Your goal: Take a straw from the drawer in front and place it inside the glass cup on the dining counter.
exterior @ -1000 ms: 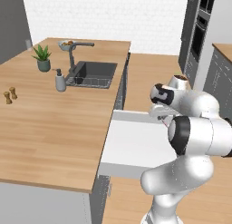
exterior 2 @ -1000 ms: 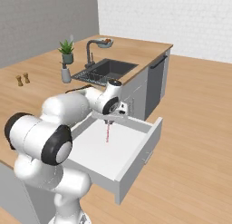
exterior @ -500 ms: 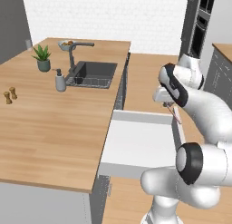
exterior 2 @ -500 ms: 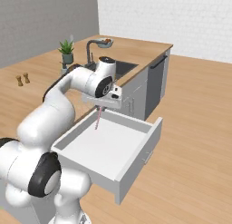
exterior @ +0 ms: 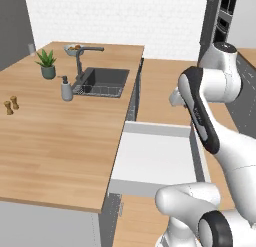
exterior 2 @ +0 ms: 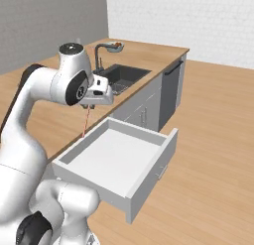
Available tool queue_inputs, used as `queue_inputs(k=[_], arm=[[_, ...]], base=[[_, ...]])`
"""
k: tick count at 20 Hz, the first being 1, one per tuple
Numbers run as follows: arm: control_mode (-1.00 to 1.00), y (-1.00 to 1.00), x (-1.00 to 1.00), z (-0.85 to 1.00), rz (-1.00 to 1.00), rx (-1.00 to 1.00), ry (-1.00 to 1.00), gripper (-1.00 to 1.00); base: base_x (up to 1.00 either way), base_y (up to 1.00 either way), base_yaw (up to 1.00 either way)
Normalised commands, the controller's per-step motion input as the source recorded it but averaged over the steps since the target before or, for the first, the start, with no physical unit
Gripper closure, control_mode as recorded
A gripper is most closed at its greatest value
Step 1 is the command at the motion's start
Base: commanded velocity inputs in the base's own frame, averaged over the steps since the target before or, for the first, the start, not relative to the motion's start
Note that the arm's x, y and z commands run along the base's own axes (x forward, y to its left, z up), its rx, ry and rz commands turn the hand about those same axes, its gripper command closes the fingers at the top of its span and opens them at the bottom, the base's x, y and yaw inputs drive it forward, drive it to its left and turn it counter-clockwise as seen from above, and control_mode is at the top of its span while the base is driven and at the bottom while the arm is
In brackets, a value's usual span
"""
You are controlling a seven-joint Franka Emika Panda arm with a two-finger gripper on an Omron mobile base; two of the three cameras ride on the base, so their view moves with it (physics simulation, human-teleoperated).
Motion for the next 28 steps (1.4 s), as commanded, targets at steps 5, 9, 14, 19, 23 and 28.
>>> queue_inputs(k=[5,9,14,19,23,28], arm=[[-1.00,0.40,-0.66,0.48,0.00,-0.06,-0.11,1.00],[-1.00,0.29,-0.54,0.24,0.00,-0.03,-0.07,1.00],[1.00,0.00,0.00,0.00,0.00,0.00,0.00,1.00],[1.00,0.00,0.00,0.00,0.00,0.00,0.00,1.00],[1.00,0.00,0.00,0.00,0.00,0.00,0.00,1.00],[1.00,0.00,0.00,0.00,0.00,0.00,0.00,1.00]], base=[[0.00,0.00,0.00],[0.00,0.00,0.00],[-0.96,0.32,0.00],[-0.99,0.75,-0.01],[-0.31,1.00,-0.20],[0.00,1.00,-0.30]])
